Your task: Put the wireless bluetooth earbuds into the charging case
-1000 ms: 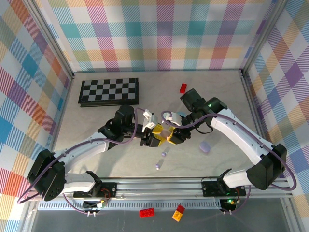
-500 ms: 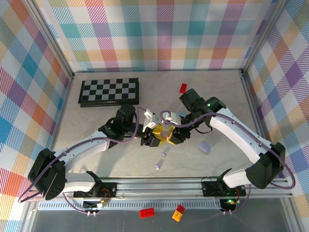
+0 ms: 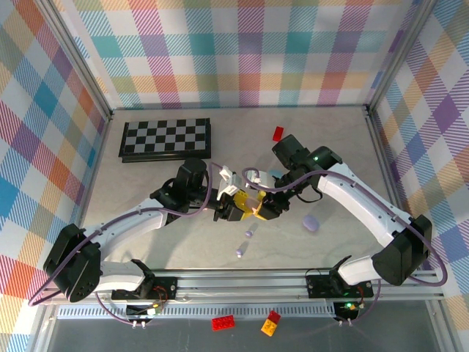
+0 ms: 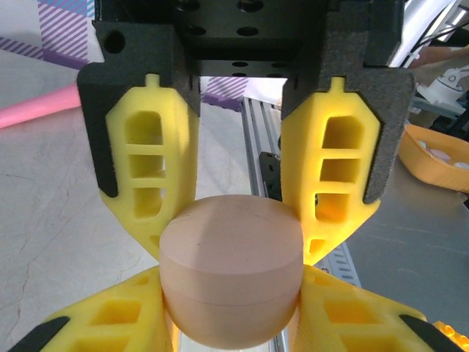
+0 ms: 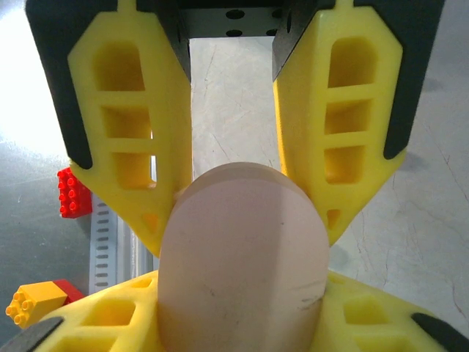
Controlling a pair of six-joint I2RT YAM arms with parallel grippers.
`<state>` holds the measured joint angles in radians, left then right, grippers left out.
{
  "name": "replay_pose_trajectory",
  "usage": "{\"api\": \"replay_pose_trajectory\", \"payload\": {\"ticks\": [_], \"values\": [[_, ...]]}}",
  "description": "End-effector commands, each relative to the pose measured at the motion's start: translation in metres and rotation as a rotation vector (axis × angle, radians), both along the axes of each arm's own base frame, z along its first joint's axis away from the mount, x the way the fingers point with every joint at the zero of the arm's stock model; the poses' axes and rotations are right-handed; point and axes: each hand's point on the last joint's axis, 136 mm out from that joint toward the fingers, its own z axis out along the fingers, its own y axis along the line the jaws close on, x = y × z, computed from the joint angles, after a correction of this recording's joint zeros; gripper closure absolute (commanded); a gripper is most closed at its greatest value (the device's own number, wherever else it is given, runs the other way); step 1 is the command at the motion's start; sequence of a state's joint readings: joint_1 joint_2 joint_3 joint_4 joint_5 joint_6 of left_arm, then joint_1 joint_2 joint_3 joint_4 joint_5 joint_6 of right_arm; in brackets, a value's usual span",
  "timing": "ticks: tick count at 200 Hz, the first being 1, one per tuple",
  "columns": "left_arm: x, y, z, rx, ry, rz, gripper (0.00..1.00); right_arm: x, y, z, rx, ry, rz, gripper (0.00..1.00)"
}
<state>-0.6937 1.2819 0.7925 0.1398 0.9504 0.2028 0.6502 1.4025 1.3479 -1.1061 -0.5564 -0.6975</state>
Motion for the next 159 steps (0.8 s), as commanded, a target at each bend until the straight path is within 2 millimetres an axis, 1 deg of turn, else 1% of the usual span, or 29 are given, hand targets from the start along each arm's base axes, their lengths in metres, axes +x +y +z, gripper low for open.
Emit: {"api": "replay_pose_trajectory", "payload": {"ticks": [1,13,39,118,149,159], "values": [[-0.013,-0.007,0.012,-0.045,-0.048,-0.067,0.67,0.009,0.007,0.012,0.053,-0.07,0.003,0.49],[-0.011,-0.007,0.012,-0.042,-0.055,-0.064,0.67,0.013,0.006,0.012,0.055,-0.073,-0.023,0.44],[-0.011,-0.006,0.01,-0.036,-0.063,-0.061,0.67,0.015,0.002,0.012,0.06,-0.059,-0.051,0.39],[-0.011,-0.003,0.008,-0.028,-0.084,-0.044,0.67,0.028,-0.014,0.022,0.076,-0.067,-0.169,0.38],[-0.01,-0.002,0.01,-0.033,-0.096,-0.035,0.66,0.044,-0.019,0.026,0.076,-0.084,-0.252,0.39],[-0.01,-0.002,0.01,-0.035,-0.098,-0.031,0.66,0.046,-0.021,0.028,0.088,-0.091,-0.265,0.39]]}}
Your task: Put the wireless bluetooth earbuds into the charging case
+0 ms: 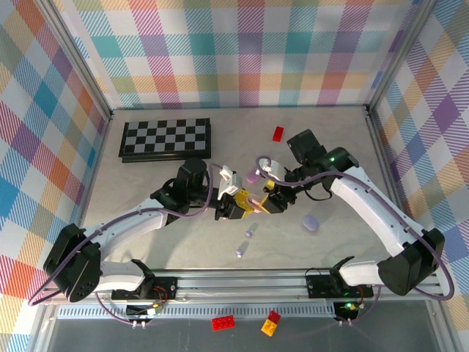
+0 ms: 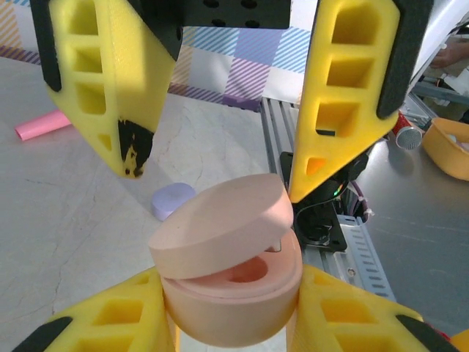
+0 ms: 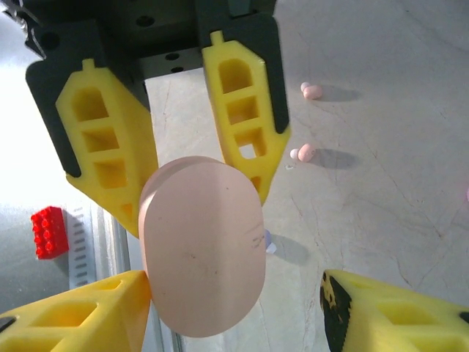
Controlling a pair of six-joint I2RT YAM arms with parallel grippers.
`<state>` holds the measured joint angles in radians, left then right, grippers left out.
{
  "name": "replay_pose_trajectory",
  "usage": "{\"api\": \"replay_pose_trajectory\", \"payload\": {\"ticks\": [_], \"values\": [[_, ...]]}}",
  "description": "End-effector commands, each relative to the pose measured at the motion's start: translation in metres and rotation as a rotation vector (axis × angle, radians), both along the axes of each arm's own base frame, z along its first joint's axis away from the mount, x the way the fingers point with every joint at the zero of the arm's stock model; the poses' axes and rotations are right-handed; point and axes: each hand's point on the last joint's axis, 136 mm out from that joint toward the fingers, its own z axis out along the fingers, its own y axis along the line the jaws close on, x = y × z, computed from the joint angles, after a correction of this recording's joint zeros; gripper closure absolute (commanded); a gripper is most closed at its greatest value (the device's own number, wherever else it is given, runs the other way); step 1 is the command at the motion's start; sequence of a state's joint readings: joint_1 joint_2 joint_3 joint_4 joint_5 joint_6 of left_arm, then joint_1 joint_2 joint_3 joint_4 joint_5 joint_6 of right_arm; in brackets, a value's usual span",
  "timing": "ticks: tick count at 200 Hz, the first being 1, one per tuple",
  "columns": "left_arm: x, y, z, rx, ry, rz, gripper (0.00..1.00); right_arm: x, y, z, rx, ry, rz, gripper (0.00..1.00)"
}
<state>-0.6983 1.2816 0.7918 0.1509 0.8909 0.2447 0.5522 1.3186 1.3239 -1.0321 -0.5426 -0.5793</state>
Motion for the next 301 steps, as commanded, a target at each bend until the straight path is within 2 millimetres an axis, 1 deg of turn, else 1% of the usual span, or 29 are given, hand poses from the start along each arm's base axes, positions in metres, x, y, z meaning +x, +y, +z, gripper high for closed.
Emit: {"api": "replay_pose_trajectory", "payload": {"ticks": [1,48,69,89,104,111,116,123,131,135,151,165,170,186,199,209,214,241,252,271,301], "values": [[-0.018,0.0,0.011,-0.04,-0.034,-0.07,0.66,0.019,-0.003,0.009,0.031,-0.055,-0.077,0.39],[-0.012,0.0,0.011,-0.054,-0.039,-0.047,0.66,0.029,-0.008,0.028,0.113,-0.113,-0.139,0.35],[-0.005,0.002,0.012,-0.066,-0.05,-0.015,0.66,0.021,-0.006,0.042,0.186,-0.129,-0.113,0.33],[0.005,0.005,0.013,-0.086,-0.052,0.017,0.66,0.01,-0.004,0.061,0.284,-0.143,-0.085,0.31],[0.013,0.007,0.015,-0.111,-0.058,0.044,0.66,0.011,-0.007,0.077,0.369,-0.153,-0.119,0.3],[0.017,0.009,0.016,-0.126,-0.062,0.062,0.66,0.016,-0.01,0.084,0.407,-0.154,-0.156,0.3],[0.021,0.011,0.017,-0.137,-0.062,0.076,0.66,0.022,-0.014,0.088,0.43,-0.16,-0.199,0.3],[0.026,0.013,0.018,-0.151,-0.063,0.092,0.66,0.036,-0.022,0.092,0.454,-0.164,-0.283,0.3],[0.031,0.016,0.02,-0.166,-0.066,0.11,0.66,0.051,-0.032,0.093,0.465,-0.173,-0.384,0.3],[0.033,0.018,0.022,-0.174,-0.069,0.117,0.66,0.059,-0.038,0.092,0.472,-0.15,-0.452,0.3],[0.044,0.025,0.026,-0.201,-0.086,0.16,0.66,0.088,-0.056,0.079,0.467,-0.08,-0.659,0.32],[0.055,0.032,0.029,-0.221,-0.088,0.188,0.66,0.102,-0.062,0.058,0.455,0.01,-0.773,0.31],[0.059,0.034,0.03,-0.228,-0.087,0.193,0.66,0.108,-0.064,0.047,0.448,0.047,-0.824,0.31],[0.072,0.043,0.034,-0.256,-0.086,0.215,0.66,0.116,-0.064,0.022,0.47,0.129,-0.893,0.34],[0.084,0.052,0.04,-0.285,-0.106,0.25,0.66,0.117,-0.062,0.002,0.473,0.192,-0.922,0.35],[0.093,0.059,0.043,-0.299,-0.118,0.277,0.66,0.118,-0.062,-0.016,0.457,0.239,-0.962,0.38],[0.097,0.063,0.045,-0.306,-0.128,0.293,0.66,0.117,-0.06,-0.02,0.456,0.254,-0.964,0.38],[0.117,0.081,0.051,-0.323,-0.174,0.359,0.66,0.106,-0.032,-0.056,0.416,0.35,-0.941,0.39],[0.124,0.086,0.053,-0.328,-0.189,0.38,0.66,0.098,-0.019,-0.072,0.378,0.384,-0.933,0.4],[0.134,0.094,0.055,-0.334,-0.206,0.408,0.67,0.088,0.003,-0.095,0.336,0.435,-0.914,0.4],[0.145,0.104,0.062,-0.353,-0.235,0.441,0.67,0.079,0.041,-0.119,0.297,0.483,-0.862,0.42]]}}
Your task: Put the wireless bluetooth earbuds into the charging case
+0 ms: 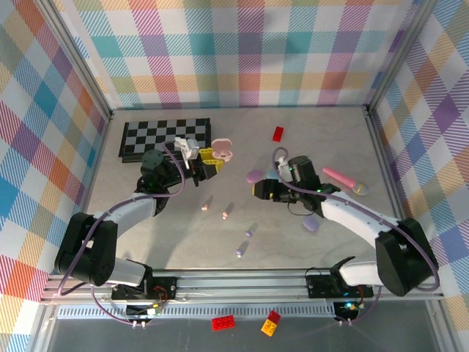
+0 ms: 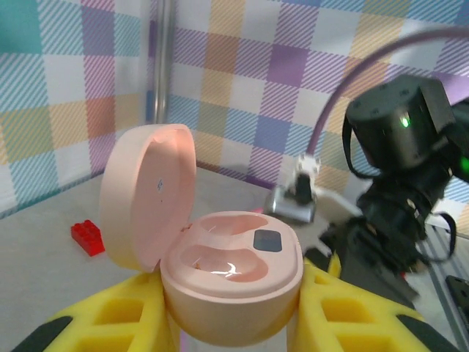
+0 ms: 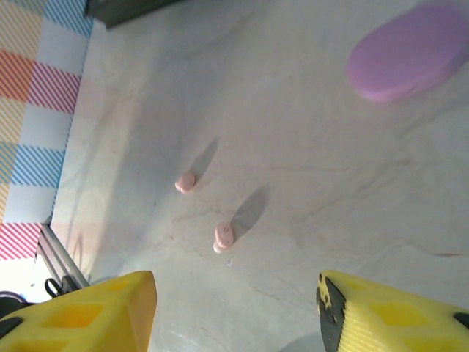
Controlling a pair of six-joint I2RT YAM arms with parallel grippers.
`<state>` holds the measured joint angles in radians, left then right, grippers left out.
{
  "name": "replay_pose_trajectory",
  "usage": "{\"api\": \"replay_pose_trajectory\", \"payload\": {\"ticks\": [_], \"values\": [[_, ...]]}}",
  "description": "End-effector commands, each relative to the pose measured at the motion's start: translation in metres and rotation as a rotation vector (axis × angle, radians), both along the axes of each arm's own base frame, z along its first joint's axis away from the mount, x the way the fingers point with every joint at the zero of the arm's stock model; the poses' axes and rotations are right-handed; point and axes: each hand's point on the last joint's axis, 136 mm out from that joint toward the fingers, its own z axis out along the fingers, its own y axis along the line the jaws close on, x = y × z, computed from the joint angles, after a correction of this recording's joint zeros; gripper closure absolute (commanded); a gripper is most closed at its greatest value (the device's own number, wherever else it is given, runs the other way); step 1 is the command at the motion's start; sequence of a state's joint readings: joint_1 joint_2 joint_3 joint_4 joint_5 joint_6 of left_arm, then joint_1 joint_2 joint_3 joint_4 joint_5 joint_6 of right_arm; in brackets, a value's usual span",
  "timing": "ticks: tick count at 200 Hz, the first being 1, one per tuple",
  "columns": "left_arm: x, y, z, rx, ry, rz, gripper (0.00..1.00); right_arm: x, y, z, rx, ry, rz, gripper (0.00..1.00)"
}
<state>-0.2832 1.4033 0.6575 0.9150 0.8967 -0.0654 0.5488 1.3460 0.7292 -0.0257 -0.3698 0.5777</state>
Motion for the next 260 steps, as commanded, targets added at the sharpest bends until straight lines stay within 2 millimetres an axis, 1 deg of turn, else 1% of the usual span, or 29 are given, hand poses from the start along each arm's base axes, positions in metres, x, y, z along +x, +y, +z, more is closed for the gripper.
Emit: {"api": "replay_pose_trajectory", "payload": {"ticks": [1,23,49,90,120,148,178,193,210,241,260], "values": [[0.006,0.008,0.025,-0.036,-0.1,0.015,0.67,0.003,0.027,-0.006,0.035,0.002,-0.001,0.42],[0.01,0.013,0.029,-0.044,-0.12,0.035,0.66,0.001,0.049,-0.021,0.024,0.015,0.031,0.43],[0.013,0.019,0.031,-0.048,-0.129,0.055,0.67,0.001,0.063,-0.037,0.023,0.049,0.034,0.43],[0.015,0.021,0.033,-0.053,-0.135,0.059,0.67,-0.003,0.089,-0.052,0.0,0.092,0.107,0.43],[0.014,0.021,0.036,-0.064,-0.138,0.053,0.67,-0.005,0.103,-0.062,-0.012,0.126,0.145,0.43],[0.012,0.021,0.037,-0.063,-0.143,0.055,0.67,-0.008,0.109,-0.075,-0.063,0.177,0.187,0.43],[0.012,0.021,0.035,-0.051,-0.14,0.057,0.67,-0.017,0.117,-0.087,-0.098,0.235,0.225,0.44],[0.011,0.022,0.035,-0.045,-0.143,0.06,0.67,-0.02,0.117,-0.094,-0.123,0.26,0.234,0.44],[0.011,0.022,0.035,-0.044,-0.144,0.06,0.66,-0.021,0.118,-0.096,-0.127,0.274,0.239,0.45],[0.011,0.021,0.035,-0.04,-0.143,0.057,0.66,-0.025,0.119,-0.097,-0.132,0.287,0.246,0.52],[0.011,0.021,0.035,-0.039,-0.142,0.058,0.66,-0.028,0.117,-0.096,-0.137,0.29,0.248,0.53]]}}
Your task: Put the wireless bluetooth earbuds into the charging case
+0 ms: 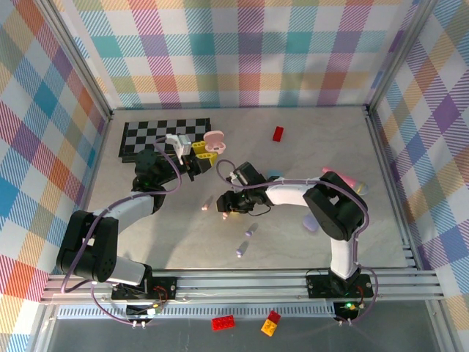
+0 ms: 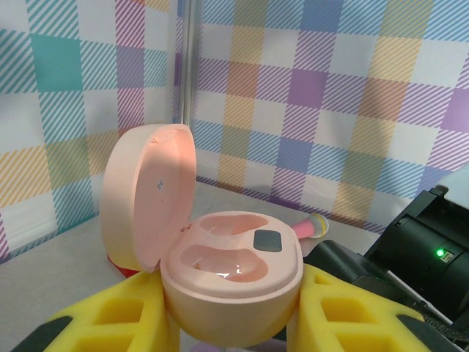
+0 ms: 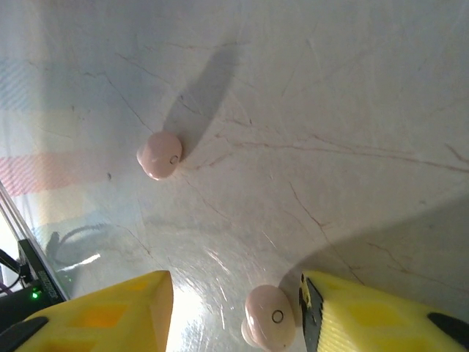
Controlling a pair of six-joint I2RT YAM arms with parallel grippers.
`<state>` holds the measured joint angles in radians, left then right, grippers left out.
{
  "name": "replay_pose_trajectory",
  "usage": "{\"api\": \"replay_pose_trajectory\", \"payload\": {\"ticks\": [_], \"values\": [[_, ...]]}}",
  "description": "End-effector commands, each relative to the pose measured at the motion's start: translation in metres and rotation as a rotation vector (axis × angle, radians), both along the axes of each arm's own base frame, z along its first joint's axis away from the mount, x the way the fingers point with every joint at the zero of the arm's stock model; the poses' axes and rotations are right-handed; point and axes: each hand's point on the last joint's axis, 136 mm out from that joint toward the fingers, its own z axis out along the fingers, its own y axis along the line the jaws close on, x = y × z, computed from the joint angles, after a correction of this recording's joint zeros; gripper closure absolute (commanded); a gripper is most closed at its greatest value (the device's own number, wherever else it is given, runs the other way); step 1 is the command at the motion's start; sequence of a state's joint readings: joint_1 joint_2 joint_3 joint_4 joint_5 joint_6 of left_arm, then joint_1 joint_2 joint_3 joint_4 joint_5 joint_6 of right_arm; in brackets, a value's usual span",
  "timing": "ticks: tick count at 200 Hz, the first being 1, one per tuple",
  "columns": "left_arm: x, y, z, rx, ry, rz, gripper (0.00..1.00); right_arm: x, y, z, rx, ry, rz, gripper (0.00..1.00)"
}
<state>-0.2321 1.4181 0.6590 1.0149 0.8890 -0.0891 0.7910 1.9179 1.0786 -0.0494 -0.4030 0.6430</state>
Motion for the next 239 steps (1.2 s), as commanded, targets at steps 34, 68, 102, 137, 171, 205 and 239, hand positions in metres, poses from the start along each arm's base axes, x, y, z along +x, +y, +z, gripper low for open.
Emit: {"api": "replay_pose_trajectory", "payload": {"ticks": [34,68,102,137,171,205,239], "values": [[-0.001,0.004,0.017,0.002,-0.071,0.005,0.66,-0.016,-0.002,-0.001,-0.017,0.039,0.035,0.53],[-0.002,0.004,0.019,0.0,-0.076,0.003,0.67,-0.016,0.001,-0.002,-0.004,0.041,0.041,0.58],[-0.003,0.004,0.019,0.002,-0.076,0.001,0.67,-0.015,0.004,-0.003,0.003,0.047,0.043,0.63],[-0.003,0.004,0.019,0.003,-0.075,0.001,0.67,-0.017,0.002,-0.007,-0.004,0.055,0.045,0.66],[-0.003,0.004,0.019,0.003,-0.075,0.001,0.67,-0.017,0.003,-0.011,-0.012,0.066,0.048,0.66],[-0.003,0.004,0.018,0.004,-0.073,0.001,0.67,-0.017,0.003,-0.015,-0.024,0.073,0.049,0.66],[-0.003,0.004,0.018,0.004,-0.074,0.004,0.66,-0.016,0.0,-0.018,-0.046,0.077,0.039,0.75]]}}
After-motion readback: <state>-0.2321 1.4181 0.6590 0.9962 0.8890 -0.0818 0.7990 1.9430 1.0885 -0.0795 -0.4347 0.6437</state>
